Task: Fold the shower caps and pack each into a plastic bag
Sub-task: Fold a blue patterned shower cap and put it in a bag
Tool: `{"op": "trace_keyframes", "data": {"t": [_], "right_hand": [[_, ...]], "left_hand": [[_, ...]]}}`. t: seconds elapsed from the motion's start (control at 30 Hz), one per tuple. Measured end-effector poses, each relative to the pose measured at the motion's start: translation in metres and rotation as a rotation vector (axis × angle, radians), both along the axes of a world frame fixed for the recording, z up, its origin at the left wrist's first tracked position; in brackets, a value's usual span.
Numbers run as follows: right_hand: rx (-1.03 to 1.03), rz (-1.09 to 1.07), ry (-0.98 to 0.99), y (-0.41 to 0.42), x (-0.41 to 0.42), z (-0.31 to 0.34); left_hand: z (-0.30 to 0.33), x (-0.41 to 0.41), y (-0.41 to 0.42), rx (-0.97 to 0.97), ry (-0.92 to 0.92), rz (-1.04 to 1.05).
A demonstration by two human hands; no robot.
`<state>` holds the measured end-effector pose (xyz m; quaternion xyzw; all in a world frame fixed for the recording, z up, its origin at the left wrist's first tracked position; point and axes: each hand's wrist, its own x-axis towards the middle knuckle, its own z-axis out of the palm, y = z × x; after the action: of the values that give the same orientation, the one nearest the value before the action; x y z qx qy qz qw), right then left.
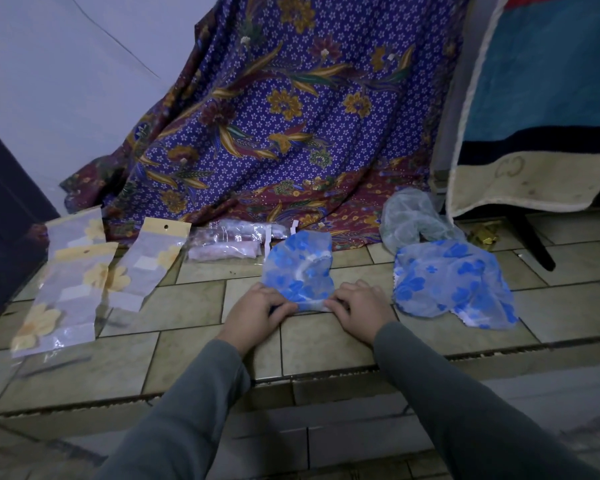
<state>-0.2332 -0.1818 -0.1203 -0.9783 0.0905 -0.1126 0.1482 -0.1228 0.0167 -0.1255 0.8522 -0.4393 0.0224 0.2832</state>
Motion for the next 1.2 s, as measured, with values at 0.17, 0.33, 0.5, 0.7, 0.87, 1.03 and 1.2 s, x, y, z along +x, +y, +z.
{"op": "trace_keyframes", "data": {"t": [0.17, 0.33, 0.5, 0.7, 0.87, 1.03, 1.2], "right_hand": [[0.051, -0.055, 0.139, 0.001, 0.015, 0.008], [0.048, -0.097, 0.174, 0.003, 0.020, 0.011], [0.020, -0.181, 0.150, 0.012, 0.022, 0.011], [0.051, -0.212, -0.078, 0.020, 0.016, -0.002], [-0.066, -0.138, -0.205, 0.016, 0.011, -0.007], [-0.103, -0.126, -0.137, 0.010, 0.002, -0.007], [-0.069, -0.093, 0.023, 0.008, -0.002, 0.003]], "left_hand": [[0.010, 0.006, -0.013, 0.117, 0.164, 0.131], [0.012, 0.008, -0.014, 0.105, 0.191, 0.151], [0.005, 0.006, -0.013, 0.088, 0.024, 0.085], [-0.008, 0.010, -0.003, 0.052, -0.204, 0.005], [-0.004, 0.006, -0.007, 0.055, -0.346, -0.108], [-0.002, 0.005, -0.004, 0.048, -0.066, -0.087], [0.001, 0.009, 0.001, 0.017, 0.096, -0.085]]}}
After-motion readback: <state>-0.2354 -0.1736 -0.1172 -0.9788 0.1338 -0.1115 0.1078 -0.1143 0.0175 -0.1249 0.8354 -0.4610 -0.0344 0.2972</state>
